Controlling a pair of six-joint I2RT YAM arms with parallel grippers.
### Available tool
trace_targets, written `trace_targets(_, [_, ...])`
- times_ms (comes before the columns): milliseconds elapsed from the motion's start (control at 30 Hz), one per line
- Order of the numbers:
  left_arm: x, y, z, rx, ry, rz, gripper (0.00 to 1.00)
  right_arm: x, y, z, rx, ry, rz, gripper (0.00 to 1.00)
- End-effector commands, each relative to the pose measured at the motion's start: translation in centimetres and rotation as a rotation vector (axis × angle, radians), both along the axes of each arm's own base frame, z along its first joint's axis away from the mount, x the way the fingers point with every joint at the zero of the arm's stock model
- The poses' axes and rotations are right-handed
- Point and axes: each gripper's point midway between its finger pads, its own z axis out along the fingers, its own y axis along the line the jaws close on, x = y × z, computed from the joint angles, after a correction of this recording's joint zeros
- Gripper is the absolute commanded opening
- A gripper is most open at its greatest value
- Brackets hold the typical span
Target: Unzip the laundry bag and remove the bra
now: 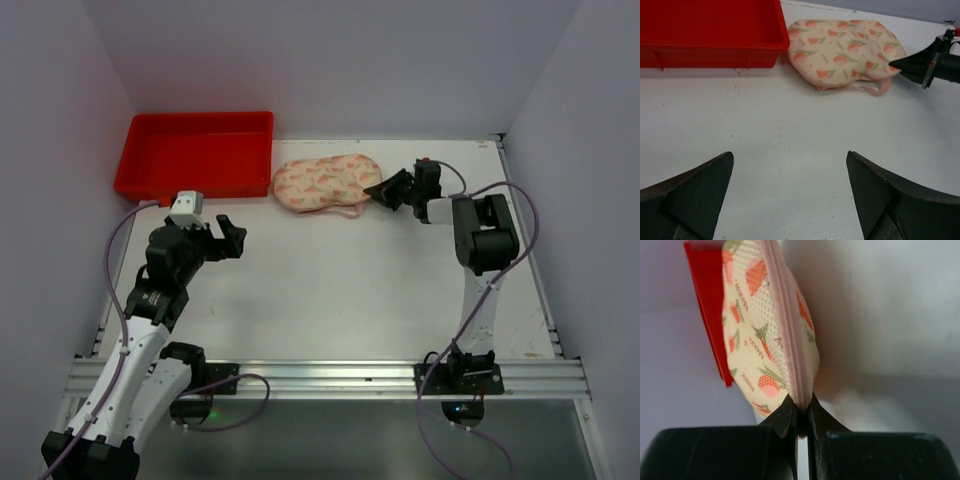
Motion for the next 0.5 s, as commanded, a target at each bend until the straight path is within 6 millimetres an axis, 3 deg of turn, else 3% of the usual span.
trace_targets(0, [-0.1, -0.9, 1.0, -0.012, -0.045, -0.05, 0.98, -5.1, 0.9, 9.0, 0.051, -0.208, 0.12, 0.0])
trace_targets(33, [-0.2, -1.0, 1.0, -0.018, -0.034, -0.056, 0.98, -6.9, 1.0, 11.1, 0.055, -0.241, 0.145, 0.0])
trace_targets(67, [-0.4, -1.2, 0.8, -0.038, -0.014, -0.055, 0.97, -9.1, 1.3, 11.0, 0.059, -0.229, 0.201, 0.0])
trace_targets(100, [-0.5, -1.3, 0.7, -0.047, 0.003, -0.054, 0.97, -11.8, 1.2, 9.0, 0.056, -0.168, 0.221, 0.0])
trace_targets(133, [-0.8, -1.4, 0.4, -0.048, 0.028, -0.061, 0.97, -13.6, 1.2, 10.6, 0.054, -0.201, 0.247, 0.0])
trace_targets(200, [-1.2, -1.9, 0.2, -0.063, 0.058, -0.091, 0.97, -17.8, 1.2, 8.6, 0.017, -0.146, 0.322, 0.0])
trace_targets(267, [-1.8, -2.3, 0.1, -0.071, 0.083, -0.119, 0.97, -21.1, 0.8, 8.5, -0.086, -0.147, 0.391, 0.0])
trace_targets(367, [-2.9, -3.5, 0.3, -0.101, 0.1, -0.193, 0.97, -23.9, -0.4, 8.1, -0.259, -0.141, 0.432, 0.01])
trace_targets(433, [-3.4, -4.0, 0.2, -0.119, 0.113, -0.217, 0.97, -24.5, -1.1, 8.3, -0.318, -0.146, 0.439, 0.05])
trace_targets(467, [-3.6, -4.2, 0.1, -0.128, 0.119, -0.229, 0.97, -25.1, -1.6, 8.0, -0.36, -0.134, 0.459, 0.16])
